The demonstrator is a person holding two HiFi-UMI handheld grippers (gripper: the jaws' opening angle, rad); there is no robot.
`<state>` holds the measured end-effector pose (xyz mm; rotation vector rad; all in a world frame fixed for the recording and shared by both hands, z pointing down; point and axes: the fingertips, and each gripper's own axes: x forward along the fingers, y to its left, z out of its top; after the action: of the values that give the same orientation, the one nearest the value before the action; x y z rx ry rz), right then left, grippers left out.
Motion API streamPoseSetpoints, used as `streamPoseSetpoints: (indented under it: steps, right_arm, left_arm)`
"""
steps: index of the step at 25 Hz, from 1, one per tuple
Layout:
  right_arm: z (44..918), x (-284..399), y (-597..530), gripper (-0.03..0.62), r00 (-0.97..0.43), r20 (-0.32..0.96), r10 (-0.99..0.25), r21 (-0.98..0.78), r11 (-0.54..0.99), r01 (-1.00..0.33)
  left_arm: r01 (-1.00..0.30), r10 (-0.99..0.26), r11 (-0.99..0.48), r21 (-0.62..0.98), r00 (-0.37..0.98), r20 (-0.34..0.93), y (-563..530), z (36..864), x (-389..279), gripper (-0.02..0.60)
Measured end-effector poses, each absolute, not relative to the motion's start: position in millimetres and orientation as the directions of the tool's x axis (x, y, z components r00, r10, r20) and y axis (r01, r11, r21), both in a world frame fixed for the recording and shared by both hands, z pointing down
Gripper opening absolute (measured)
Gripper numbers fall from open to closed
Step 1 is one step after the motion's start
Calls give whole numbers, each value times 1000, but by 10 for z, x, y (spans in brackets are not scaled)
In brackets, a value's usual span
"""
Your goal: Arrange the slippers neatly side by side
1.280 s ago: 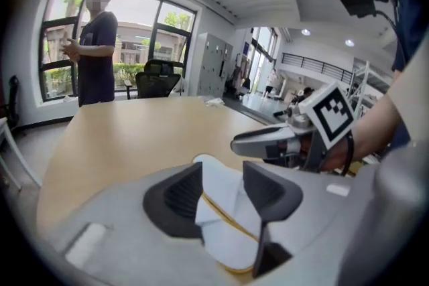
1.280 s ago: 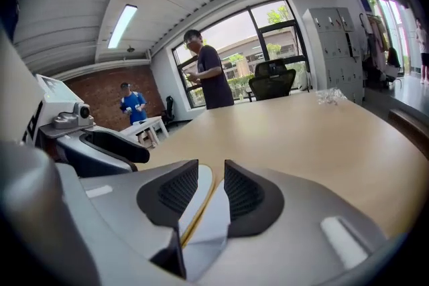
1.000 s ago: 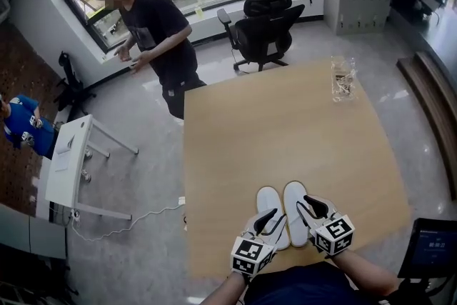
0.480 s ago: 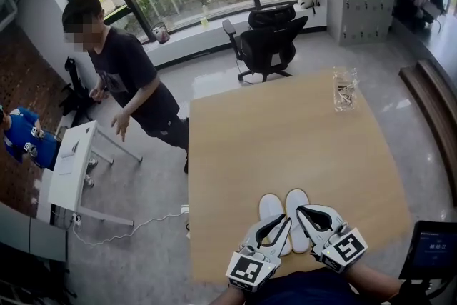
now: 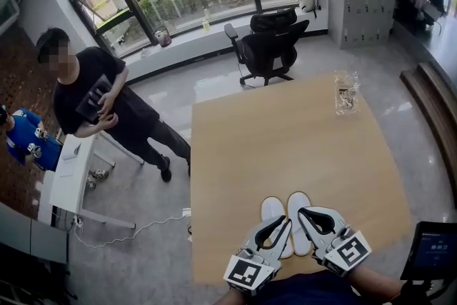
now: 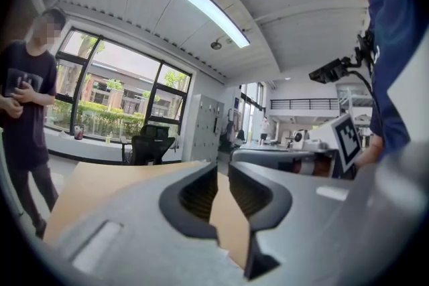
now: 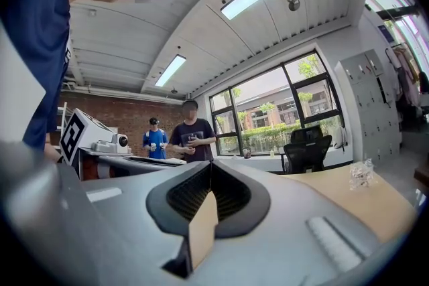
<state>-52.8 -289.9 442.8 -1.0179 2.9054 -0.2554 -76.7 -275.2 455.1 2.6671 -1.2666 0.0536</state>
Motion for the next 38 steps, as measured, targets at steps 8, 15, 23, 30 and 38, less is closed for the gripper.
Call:
streamPoseSetpoints:
  steps: [8, 15, 23, 30, 38]
  right_arm:
    - [4391, -534, -2807, 12, -783, 11, -622, -176, 770, -613]
    - [4385, -561, -2843, 12, -786, 15, -619, -172, 772, -611]
    - [4424, -551, -2865, 12, -783, 34, -621, -184, 766, -616]
    - [4440, -630, -2871, 12, -793, 35, -609, -184, 776, -604]
    - [4476, -654, -2879, 12, -790, 43, -612, -179, 773, -609]
  left_arm:
    - [-770, -764, -617, 165, 636, 110, -2672, 4523, -734, 52]
    - [-774, -769, -612, 159, 630, 109, -2699, 4479, -753, 52]
    - [-775, -768, -611, 164, 630, 115, -2711, 4496, -756, 52]
    - [-787, -779, -593, 173, 614, 124, -2727, 4521, -837, 52]
    - [-785, -777, -595, 172, 616, 125, -2745, 4549, -844, 52]
